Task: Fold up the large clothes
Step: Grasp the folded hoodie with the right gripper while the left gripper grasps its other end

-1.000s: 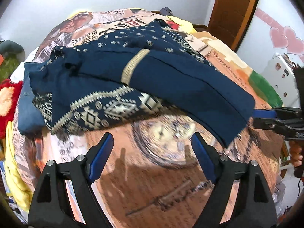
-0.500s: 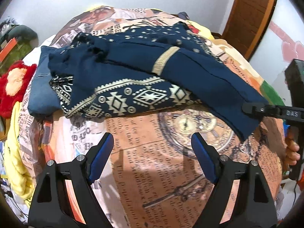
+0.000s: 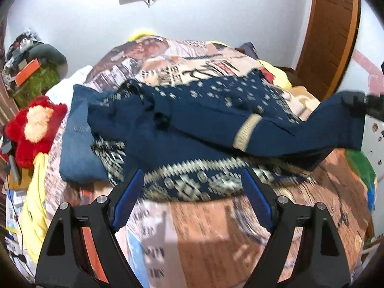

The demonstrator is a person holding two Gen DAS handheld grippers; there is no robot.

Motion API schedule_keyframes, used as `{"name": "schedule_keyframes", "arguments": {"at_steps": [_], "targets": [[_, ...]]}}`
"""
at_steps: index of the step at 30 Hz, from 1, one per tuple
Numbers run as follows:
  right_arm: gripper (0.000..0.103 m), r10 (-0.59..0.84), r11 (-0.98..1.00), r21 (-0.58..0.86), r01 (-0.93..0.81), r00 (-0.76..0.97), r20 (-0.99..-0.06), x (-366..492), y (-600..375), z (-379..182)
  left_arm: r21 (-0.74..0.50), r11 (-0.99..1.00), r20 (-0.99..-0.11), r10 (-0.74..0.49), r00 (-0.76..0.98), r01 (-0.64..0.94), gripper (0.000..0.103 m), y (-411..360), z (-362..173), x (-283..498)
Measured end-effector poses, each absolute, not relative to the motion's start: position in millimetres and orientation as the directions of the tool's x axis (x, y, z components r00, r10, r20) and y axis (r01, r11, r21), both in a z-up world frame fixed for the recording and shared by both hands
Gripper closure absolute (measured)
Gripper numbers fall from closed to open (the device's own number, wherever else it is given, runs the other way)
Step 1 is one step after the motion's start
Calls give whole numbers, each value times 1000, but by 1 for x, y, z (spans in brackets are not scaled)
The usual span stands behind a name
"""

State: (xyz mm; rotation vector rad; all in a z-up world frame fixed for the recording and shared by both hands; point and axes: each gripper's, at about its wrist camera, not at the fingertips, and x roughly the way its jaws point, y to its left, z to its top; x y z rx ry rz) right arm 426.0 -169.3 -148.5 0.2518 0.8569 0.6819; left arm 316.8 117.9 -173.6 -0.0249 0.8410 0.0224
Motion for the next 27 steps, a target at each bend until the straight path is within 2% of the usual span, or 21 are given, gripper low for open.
{"name": "schedule_keyframes", "arguments": {"at_steps": [6, 11, 16, 18, 21, 25, 27], "targets": [[96, 645, 764, 504, -404, 500, -577, 498, -158, -137, 13, 999, -779, 34, 627, -37, 20, 134, -194, 368], [96, 648, 750, 598, -283, 498, -577, 570, -161, -162, 84, 995, -804, 100, 586, -55, 20, 138, -223, 418], [96, 605, 774, 617, -144, 456, -652, 628, -174, -211, 131, 987, -808, 163, 567, -97, 19, 146, -249, 460], [96, 610, 774, 620, -128, 411, -677, 639, -179, -228, 88, 987, -806, 150, 572, -134, 19, 156, -248, 470], [96, 651, 746, 651, -140, 362, -667, 646, -196, -237, 140, 968, -785, 237, 573, -209, 29, 168, -239, 480], [96, 703, 696, 709, -116, 313, -639, 649, -229, -237, 141, 948, -814, 275, 512, -285, 29, 204, -243, 493], [96, 699, 705, 695, -141, 301, -649, 647, -239, -232, 89, 955, -836, 226, 499, -284, 27, 218, -247, 498]]}}
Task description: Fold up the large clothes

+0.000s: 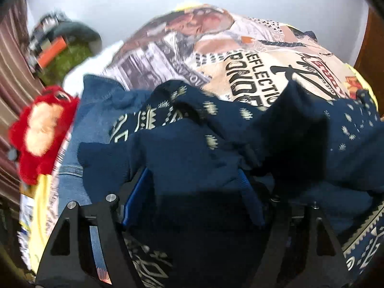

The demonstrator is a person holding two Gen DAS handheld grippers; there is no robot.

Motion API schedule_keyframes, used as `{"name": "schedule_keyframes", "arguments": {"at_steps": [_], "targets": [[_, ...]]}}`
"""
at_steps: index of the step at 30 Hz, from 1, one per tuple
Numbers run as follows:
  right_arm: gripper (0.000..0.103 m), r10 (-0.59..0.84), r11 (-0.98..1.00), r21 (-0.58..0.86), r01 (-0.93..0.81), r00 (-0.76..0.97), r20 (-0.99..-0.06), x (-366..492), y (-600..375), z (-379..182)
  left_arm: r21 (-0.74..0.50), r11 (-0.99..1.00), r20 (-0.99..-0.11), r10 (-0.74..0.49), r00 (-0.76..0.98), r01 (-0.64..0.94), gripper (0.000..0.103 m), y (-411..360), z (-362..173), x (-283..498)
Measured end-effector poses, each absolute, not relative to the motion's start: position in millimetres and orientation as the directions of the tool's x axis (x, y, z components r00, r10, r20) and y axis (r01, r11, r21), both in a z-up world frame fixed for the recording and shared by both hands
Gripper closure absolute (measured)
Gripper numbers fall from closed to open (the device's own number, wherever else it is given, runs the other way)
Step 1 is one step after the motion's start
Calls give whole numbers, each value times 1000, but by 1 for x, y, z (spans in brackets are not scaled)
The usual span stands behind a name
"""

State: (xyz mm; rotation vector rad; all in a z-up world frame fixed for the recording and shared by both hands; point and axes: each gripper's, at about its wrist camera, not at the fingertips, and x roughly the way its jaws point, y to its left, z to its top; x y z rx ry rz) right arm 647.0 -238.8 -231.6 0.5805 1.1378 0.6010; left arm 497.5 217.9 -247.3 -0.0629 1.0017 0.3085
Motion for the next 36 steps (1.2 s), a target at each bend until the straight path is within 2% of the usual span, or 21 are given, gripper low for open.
{"name": "schedule_keyframes", "arguments": {"at_steps": [3, 7, 9, 13, 18, 19, 20, 21, 22, 25, 27, 31, 36], "targets": [[96, 706, 703, 689, -179, 292, -645, 640, -245, -220, 41, 951, -852, 194, 486, -307, 27, 226, -247, 497], [96, 681, 727, 659, -195, 335, -652, 631, -263, -203, 128, 949, -831, 261, 492, -287, 22, 218, -249, 495], [96, 670, 736, 652, -183, 335, -662, 627, -266, -200, 105, 946, -839, 250, 483, -308, 22, 220, -249, 494], [96, 598, 801, 537, -264, 378, -706, 616, -254, -182, 47, 942, -860, 207, 467, -331, 22, 230, -248, 496], [96, 670, 738, 632, -238, 375, -641, 617, -271, -166, 104, 945, -853, 245, 461, -311, 19, 223, -254, 500], [95, 630, 772, 592, -230, 405, -663, 615, -275, -161, 111, 943, -852, 253, 458, -314, 19, 223, -256, 501], [95, 470, 877, 444, -185, 522, -712, 609, -285, -148, 111, 943, -853, 253, 457, -314, 19, 224, -257, 501], [95, 352, 932, 333, -145, 594, -723, 606, -295, -138, 108, 943, -854, 250, 456, -315, 19, 225, -259, 501], [95, 300, 948, 295, -116, 632, -715, 604, -309, -130, 107, 942, -851, 253, 461, -318, 19, 224, -258, 500], [95, 313, 926, 374, -46, 648, -695, 596, -353, -118, 104, 954, -841, 234, 487, -280, 19, 218, -251, 491], [95, 298, 939, 339, -63, 641, -707, 589, -353, -118, 68, 966, -844, 189, 501, -250, 19, 217, -246, 481], [95, 246, 969, 163, -187, 630, -737, 569, -309, -133, -8, 978, -824, 112, 556, -209, 19, 222, -227, 446], [95, 338, 924, 142, -355, 586, -737, 553, -235, -164, -31, 983, -820, 78, 567, -179, 19, 232, -209, 423]]}}
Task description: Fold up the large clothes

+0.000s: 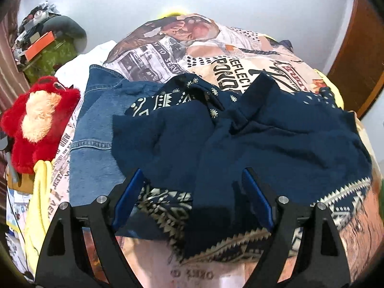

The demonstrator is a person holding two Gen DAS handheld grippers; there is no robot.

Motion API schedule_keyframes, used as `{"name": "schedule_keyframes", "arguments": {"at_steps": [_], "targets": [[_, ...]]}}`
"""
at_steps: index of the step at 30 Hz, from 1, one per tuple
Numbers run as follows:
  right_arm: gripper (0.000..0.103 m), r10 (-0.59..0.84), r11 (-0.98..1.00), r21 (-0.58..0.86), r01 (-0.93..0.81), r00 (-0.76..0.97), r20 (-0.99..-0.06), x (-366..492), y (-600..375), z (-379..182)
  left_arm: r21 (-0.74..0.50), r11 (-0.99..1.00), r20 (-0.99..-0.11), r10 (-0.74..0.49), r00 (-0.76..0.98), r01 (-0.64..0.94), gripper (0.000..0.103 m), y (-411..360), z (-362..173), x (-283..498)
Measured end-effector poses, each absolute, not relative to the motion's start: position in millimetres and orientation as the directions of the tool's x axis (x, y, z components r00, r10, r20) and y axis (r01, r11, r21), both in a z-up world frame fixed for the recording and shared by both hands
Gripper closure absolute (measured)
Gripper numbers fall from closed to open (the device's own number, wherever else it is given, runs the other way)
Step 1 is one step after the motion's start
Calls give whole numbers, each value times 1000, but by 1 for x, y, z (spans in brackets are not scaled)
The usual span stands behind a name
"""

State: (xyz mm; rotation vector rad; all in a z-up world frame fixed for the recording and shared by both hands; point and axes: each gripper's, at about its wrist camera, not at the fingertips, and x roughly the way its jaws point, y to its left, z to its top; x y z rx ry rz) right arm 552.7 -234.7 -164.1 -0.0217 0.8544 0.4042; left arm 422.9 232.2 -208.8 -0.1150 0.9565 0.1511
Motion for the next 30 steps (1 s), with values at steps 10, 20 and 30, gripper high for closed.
{"name": "schedule_keyframes", "arguments": {"at_steps": [10, 20, 30], "targets": [[95, 468, 859, 246, -448, 495, -732, 561, -123, -206, -4, 998, -795, -37, 606, 56, 19, 199, -202, 484], [95, 418, 881, 213, -422, 485, -768, 568, -120, -229, -7, 1000, -800, -15, 600, 16, 97, 179, -211, 541], [95, 444, 861, 135, -491, 595, -670, 546, -114, -182, -57, 994, -693, 27, 721, -92, 98, 225, -108, 484]]}}
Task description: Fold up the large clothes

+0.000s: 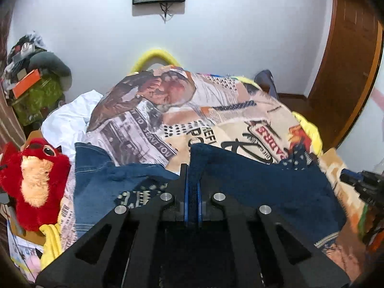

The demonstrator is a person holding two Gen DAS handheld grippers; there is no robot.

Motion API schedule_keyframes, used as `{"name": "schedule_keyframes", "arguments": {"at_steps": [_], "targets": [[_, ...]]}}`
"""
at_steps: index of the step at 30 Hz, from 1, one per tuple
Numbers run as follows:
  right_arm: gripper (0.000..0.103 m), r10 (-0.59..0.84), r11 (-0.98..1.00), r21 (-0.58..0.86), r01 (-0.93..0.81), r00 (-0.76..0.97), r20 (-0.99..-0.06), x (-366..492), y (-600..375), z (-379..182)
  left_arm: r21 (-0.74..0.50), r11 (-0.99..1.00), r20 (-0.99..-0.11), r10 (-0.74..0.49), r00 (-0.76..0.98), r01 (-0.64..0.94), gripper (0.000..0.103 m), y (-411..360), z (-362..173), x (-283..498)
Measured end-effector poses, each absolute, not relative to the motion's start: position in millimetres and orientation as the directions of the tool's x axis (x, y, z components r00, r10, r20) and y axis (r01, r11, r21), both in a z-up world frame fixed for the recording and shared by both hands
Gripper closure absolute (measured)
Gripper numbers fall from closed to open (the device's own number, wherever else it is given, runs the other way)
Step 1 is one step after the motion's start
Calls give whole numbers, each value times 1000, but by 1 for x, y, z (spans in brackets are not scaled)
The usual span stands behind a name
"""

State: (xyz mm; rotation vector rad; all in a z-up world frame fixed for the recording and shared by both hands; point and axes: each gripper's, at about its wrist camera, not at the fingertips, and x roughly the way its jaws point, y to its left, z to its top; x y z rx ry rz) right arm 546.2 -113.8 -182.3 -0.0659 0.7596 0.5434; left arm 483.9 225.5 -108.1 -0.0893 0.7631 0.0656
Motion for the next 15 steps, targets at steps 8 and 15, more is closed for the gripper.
{"name": "schedule_keyframes", "arguments": {"at_steps": [8, 15], "targets": [[95, 534, 776, 150, -613, 511, -673, 538, -38, -185, 5, 984, -782, 116, 613, -180, 99, 254, -165, 502], [95, 451, 759, 54, -649, 464, -763, 550, -6, -241, 117, 966, -832, 222, 508, -230, 96, 262, -241, 528]]}}
